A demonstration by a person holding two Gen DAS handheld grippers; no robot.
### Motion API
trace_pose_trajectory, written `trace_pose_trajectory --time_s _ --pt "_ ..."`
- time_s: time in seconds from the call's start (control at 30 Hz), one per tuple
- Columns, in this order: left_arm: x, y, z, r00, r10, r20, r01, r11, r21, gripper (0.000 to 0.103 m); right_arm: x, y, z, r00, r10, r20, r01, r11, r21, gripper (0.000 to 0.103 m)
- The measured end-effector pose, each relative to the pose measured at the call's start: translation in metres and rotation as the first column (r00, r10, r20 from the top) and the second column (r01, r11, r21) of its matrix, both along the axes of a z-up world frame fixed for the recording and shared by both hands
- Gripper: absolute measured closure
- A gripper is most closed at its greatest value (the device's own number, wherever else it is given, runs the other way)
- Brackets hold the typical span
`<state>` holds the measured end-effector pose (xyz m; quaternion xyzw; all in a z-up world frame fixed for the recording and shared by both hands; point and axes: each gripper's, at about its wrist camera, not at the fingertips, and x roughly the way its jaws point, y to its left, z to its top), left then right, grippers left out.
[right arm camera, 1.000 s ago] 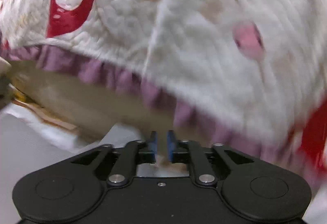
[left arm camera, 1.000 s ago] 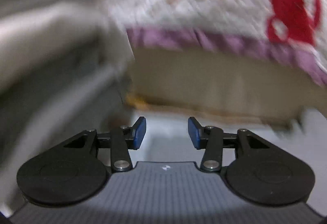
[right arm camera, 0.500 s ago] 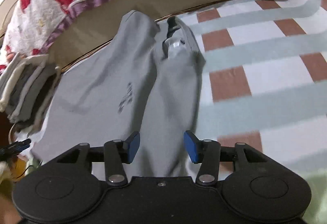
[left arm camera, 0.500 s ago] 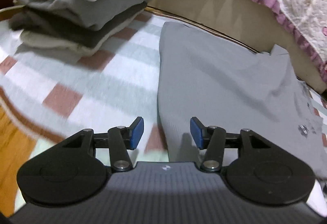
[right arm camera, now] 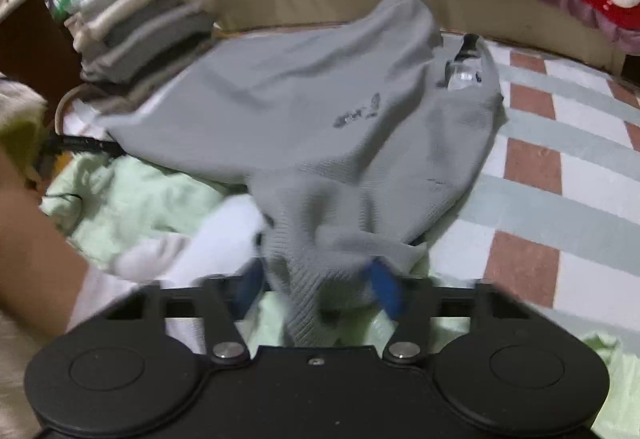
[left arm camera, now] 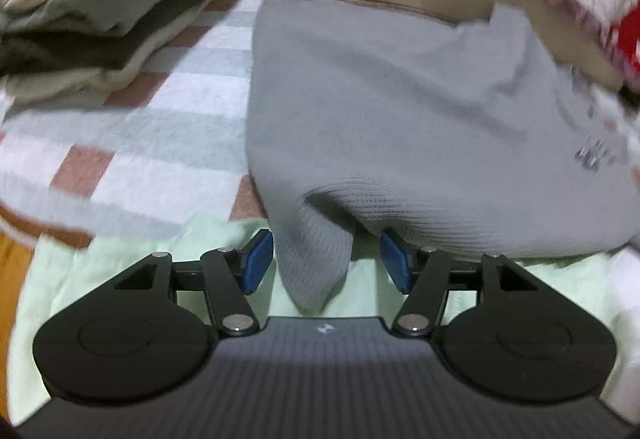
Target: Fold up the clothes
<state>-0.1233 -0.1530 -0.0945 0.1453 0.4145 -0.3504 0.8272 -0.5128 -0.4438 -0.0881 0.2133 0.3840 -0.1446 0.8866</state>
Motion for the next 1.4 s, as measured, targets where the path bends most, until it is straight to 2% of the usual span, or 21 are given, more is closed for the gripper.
trace_pose_trajectory --time_s 0.03,0.07,0.1,0.17,0.23,0.3,0.37,0.43,0.47,0.53,0.63,0.73,0.8,0.9,0.93,1.0,1.07,1.1,1.27,1.33,1.4 --pt "0.004 -0.007 -0.001 0.999 -0.014 0.029 0.013 1.0 0.019 0.056 0.004 -0.009 -0.002 1.0 -0.002 0.013 0.002 1.0 0.008 0.1" --pt "0.009 -0.014 -0.002 0.999 -0.028 0.044 0.026 0.999 0.038 0.085 0.008 -0.017 -0.004 1.0 -0.005 0.026 0.004 1.0 0.016 0.1" --pt "0.016 -0.02 -0.003 0.998 -0.041 0.041 0.039 0.998 0.049 0.095 0.011 -0.03 -0.003 0.998 -0.034 0.058 0.032 0.999 0.033 0.1" --pt "0.027 -0.034 -0.001 0.996 -0.06 0.063 0.058 0.998 0.037 0.095 0.019 -0.06 0.002 0.988 -0.098 0.124 0.088 0.993 0.077 0.1" --pt "0.035 -0.05 0.001 0.99 -0.079 0.117 0.076 0.997 0.035 0.095 0.03 -0.087 0.003 0.978 -0.151 0.143 0.14 0.987 0.083 0.1" --pt "0.046 -0.065 0.0 0.987 -0.065 0.146 0.062 0.998 0.03 0.095 0.046 -0.11 -0.001 0.971 -0.21 0.117 0.206 0.977 0.05 0.099" --pt "0.061 -0.077 -0.006 0.993 -0.01 0.116 0.011 1.0 -0.001 0.095 0.062 -0.132 -0.009 0.961 -0.267 0.07 0.267 0.964 0.011 0.096" --pt "0.073 -0.084 -0.012 0.997 0.046 0.068 -0.043 0.998 -0.045 0.094 0.072 -0.145 -0.019 0.95 -0.312 0.013 0.313 0.949 -0.032 0.088" --pt "0.076 -0.085 -0.015 0.997 0.069 0.043 -0.066 0.996 -0.065 0.094 0.074 -0.149 -0.022 0.944 -0.33 -0.01 0.329 0.943 -0.053 0.075" --pt "0.077 -0.086 -0.018 0.996 0.091 0.018 -0.089 0.992 -0.087 0.094 0.078 -0.156 -0.028 0.929 -0.366 -0.054 0.36 0.928 -0.095 0.068" --pt "0.069 -0.084 -0.016 0.997 0.066 0.041 -0.063 0.994 -0.09 0.094 0.049 -0.148 -0.016 0.895 -0.446 0.024 0.446 0.895 -0.012 0.059" --pt "0.064 -0.079 -0.013 0.998 0.039 0.053 -0.034 0.995 -0.088 0.092 0.021 -0.128 -0.003 0.862 -0.498 0.096 0.493 0.867 0.076 0.058" --pt "0.063 -0.073 -0.01 0.997 0.053 0.054 -0.048 0.994 -0.094 0.092 0.011 -0.112 0.002 0.856 -0.492 0.158 0.471 0.869 0.153 0.058" --pt "0.063 -0.064 -0.006 0.994 0.09 0.054 -0.084 0.991 -0.104 0.088 0.017 -0.08 0.011 0.869 -0.438 0.231 0.441 0.897 0.042 0.056" --pt "0.063 -0.06 -0.005 0.993 0.108 0.056 -0.102 0.99 -0.102 0.088 0.023 -0.075 0.012 0.893 -0.391 0.224 0.396 0.918 0.022 0.056" --pt "0.064 -0.054 -0.004 0.986 0.156 0.066 -0.15 0.985 -0.09 0.088 0.037 -0.075 0.004 0.922 -0.332 0.201 0.327 0.943 0.057 0.055" --pt "0.063 -0.048 -0.002 0.981 0.177 0.078 -0.168 0.98 -0.103 0.087 0.05 -0.081 -0.009 0.93 -0.324 0.173 0.302 0.943 0.14 0.046" --pt "0.062 -0.045 0.0 0.979 0.18 0.093 -0.17 0.98 -0.105 0.085 0.057 -0.085 -0.016 0.934 -0.32 0.159 0.291 0.94 0.181 0.046" --pt "0.047 -0.035 0.017 0.97 0.148 0.195 -0.122 0.983 -0.137 0.08 0.077 -0.092 -0.042 0.927 -0.375 0.014 0.365 0.911 0.193 0.046" --pt "0.041 -0.033 0.023 0.964 0.1 0.248 -0.069 0.989 -0.13 0.08 0.077 -0.09 -0.045 0.932 -0.36 0.039 0.344 0.913 0.22 0.046" --pt "0.043 -0.034 0.018 0.964 0.06 0.257 -0.037 0.995 -0.093 0.08 0.078 -0.087 -0.047 0.946 -0.316 0.071 0.294 0.929 0.224 0.047"
